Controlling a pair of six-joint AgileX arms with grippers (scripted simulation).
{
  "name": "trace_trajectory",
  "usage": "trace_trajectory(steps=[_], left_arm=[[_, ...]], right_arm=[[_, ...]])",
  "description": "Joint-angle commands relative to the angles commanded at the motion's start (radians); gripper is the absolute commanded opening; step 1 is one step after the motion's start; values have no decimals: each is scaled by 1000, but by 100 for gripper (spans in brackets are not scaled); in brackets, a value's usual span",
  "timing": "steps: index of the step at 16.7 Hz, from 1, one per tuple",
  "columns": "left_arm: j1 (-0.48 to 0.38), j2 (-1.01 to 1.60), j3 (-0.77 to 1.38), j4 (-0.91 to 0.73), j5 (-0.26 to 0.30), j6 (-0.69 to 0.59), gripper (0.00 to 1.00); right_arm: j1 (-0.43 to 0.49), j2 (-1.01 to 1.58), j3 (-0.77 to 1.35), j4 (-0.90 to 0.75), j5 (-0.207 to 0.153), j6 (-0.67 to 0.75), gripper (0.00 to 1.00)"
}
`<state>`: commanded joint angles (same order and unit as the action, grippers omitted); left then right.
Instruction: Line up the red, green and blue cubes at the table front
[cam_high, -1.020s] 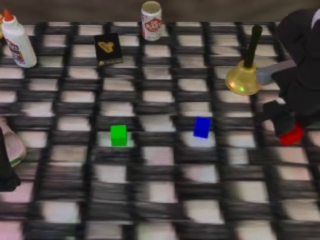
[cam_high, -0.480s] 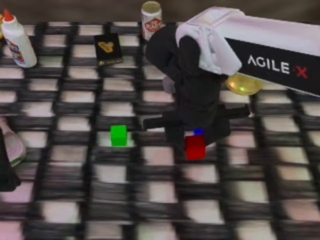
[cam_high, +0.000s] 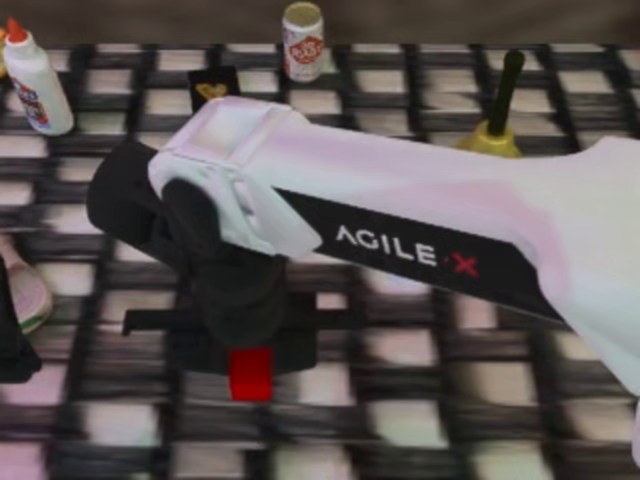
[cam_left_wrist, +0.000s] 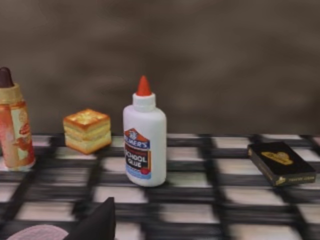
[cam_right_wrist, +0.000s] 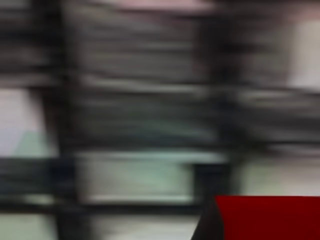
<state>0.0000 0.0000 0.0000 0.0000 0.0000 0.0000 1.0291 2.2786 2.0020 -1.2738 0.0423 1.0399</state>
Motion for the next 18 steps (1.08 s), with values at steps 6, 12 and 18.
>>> trace_trajectory(steps=[6, 12, 18], left_arm=[[0, 0, 0, 0, 0, 0, 100], [0, 0, 0, 0, 0, 0, 100], [0, 0, 0, 0, 0, 0, 100]], right_arm=[[6, -2, 1, 4, -1, 11, 0], [10, 35, -148, 196, 0, 15, 0], [14, 50, -192, 244, 2, 16, 0]])
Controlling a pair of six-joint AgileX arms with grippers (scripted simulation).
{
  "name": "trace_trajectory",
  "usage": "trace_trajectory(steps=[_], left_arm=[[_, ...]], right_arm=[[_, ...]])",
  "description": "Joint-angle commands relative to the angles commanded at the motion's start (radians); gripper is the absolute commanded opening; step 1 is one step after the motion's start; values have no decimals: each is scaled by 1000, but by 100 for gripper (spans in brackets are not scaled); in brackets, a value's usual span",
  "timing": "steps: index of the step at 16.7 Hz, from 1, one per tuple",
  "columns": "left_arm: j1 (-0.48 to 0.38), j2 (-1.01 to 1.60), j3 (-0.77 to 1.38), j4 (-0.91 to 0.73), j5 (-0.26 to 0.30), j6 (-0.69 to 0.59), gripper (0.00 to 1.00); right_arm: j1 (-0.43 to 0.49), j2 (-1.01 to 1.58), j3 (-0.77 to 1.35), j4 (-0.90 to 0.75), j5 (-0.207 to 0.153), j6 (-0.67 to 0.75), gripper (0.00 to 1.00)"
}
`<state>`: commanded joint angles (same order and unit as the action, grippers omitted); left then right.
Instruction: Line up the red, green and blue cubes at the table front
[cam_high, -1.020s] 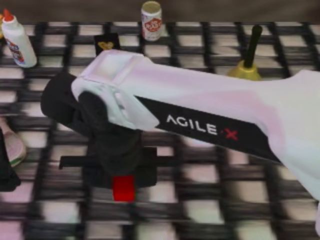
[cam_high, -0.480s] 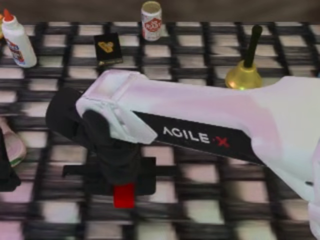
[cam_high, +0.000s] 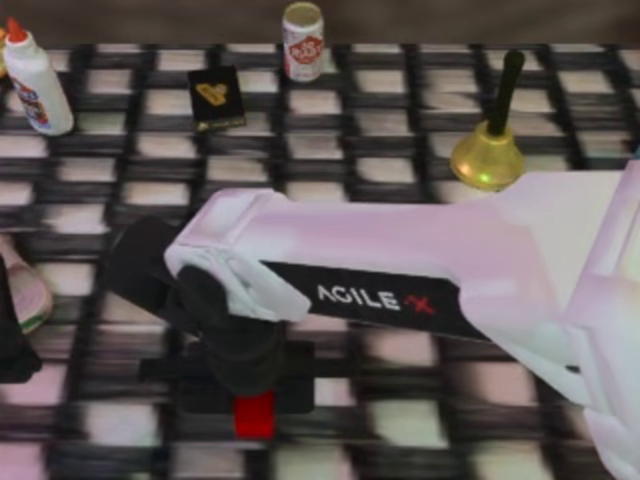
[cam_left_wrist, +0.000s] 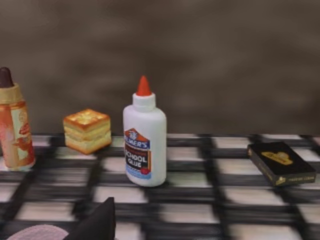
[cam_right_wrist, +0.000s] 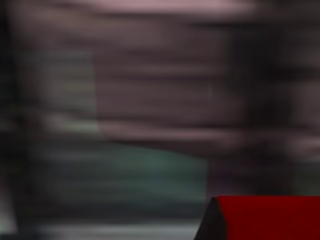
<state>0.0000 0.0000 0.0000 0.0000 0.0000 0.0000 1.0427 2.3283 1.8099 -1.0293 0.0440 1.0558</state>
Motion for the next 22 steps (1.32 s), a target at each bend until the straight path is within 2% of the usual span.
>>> trace_trajectory(steps=[13, 22], left_arm=[[0, 0, 0, 0, 0, 0, 100], [0, 0, 0, 0, 0, 0, 100]], right_arm=[[0, 0, 0, 0, 0, 0, 98], [-3, 0, 0, 0, 0, 0, 100]])
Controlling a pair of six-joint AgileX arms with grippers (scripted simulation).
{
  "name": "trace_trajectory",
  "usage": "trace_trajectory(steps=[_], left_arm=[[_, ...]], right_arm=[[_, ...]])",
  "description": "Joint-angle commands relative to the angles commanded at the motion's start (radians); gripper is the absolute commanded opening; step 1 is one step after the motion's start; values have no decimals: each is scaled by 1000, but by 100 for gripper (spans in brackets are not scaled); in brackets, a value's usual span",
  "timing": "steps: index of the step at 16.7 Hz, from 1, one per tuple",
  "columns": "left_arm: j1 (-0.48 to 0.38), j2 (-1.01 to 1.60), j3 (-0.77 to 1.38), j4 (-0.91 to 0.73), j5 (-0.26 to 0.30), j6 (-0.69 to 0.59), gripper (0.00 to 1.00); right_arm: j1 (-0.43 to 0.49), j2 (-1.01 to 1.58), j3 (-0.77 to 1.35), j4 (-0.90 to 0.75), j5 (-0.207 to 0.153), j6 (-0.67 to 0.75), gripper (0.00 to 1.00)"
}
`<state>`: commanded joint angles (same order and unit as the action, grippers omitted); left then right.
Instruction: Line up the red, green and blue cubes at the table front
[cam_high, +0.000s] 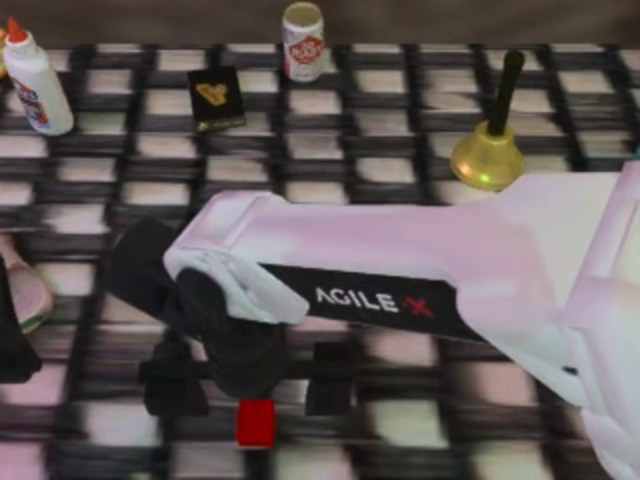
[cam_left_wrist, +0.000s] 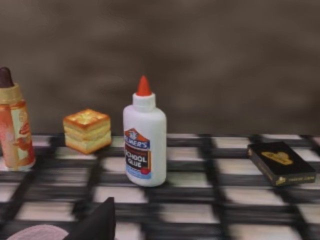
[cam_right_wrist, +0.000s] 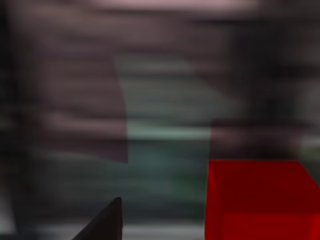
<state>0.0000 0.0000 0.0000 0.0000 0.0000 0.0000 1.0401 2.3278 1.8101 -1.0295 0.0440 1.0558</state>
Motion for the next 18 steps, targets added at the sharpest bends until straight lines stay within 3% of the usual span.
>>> trace_trajectory(steps=[9, 15, 18], left_arm=[[0, 0, 0, 0, 0, 0, 100], [-3, 8, 9, -5, 0, -3, 100], [-26, 88, 88, -55, 3, -26, 100]], right_arm=[[15, -55, 181, -237, -1, 5, 100], [5, -63, 173, -232, 3, -2, 100], [-35, -154, 95, -182, 31, -58, 100]])
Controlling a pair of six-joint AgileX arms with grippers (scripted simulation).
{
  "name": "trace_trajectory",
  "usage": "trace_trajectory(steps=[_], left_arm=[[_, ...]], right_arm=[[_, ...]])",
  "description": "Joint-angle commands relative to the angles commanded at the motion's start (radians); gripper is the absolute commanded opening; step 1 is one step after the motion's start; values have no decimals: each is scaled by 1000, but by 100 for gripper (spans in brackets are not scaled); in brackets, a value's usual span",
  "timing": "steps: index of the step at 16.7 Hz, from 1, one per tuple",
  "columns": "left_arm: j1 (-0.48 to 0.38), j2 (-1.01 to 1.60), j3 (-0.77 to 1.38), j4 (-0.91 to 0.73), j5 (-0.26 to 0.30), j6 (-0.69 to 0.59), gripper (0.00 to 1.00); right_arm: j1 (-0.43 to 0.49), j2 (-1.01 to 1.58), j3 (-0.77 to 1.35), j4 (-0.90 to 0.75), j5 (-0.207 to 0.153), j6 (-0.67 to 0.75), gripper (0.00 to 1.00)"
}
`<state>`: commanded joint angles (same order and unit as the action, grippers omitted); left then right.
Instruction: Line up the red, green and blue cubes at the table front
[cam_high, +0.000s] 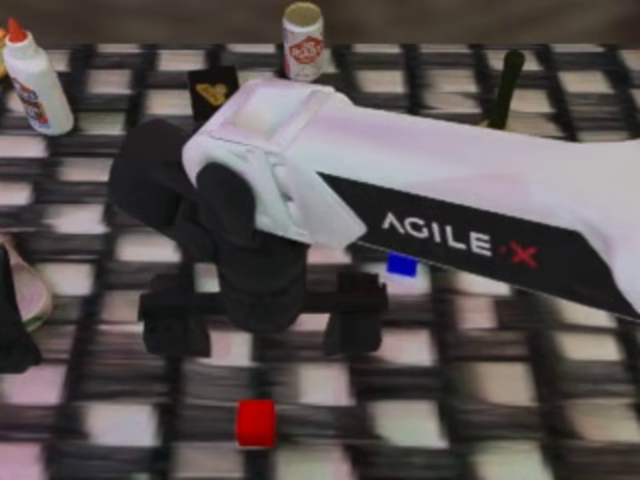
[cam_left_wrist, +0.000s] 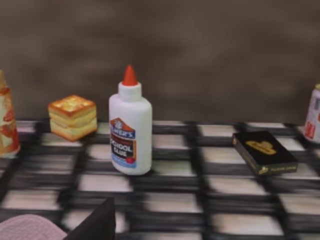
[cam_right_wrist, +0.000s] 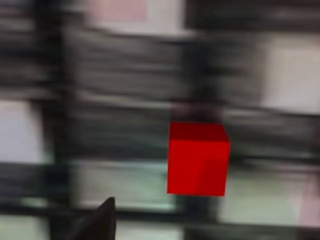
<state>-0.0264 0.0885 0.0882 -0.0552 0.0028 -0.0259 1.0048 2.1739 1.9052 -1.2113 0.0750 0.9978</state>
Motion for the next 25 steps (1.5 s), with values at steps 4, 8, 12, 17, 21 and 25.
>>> trace_trajectory(steps=[4, 8, 12, 17, 21, 25], left_arm=[[-57, 236, 218, -138, 1, -60, 100], [-130, 601, 508, -333, 0, -142, 100], [-212, 1037, 825, -555, 1, -232, 100], [-309, 1546, 1195, -811, 3, -336, 100], [-372, 1855, 1440, -967, 4, -404, 100], [-413, 2037, 1609, -1063, 2, -448, 100]], right_arm=[[-118, -268, -215, 133, 57, -135, 100], [-289, -670, -538, 315, 98, -312, 100], [-488, -1119, -932, 525, 106, -513, 100], [-726, -1637, -1413, 798, 67, -751, 100], [-872, -1927, -1696, 1002, 7, -891, 100], [-964, -2108, -1856, 1156, -52, -973, 100]])
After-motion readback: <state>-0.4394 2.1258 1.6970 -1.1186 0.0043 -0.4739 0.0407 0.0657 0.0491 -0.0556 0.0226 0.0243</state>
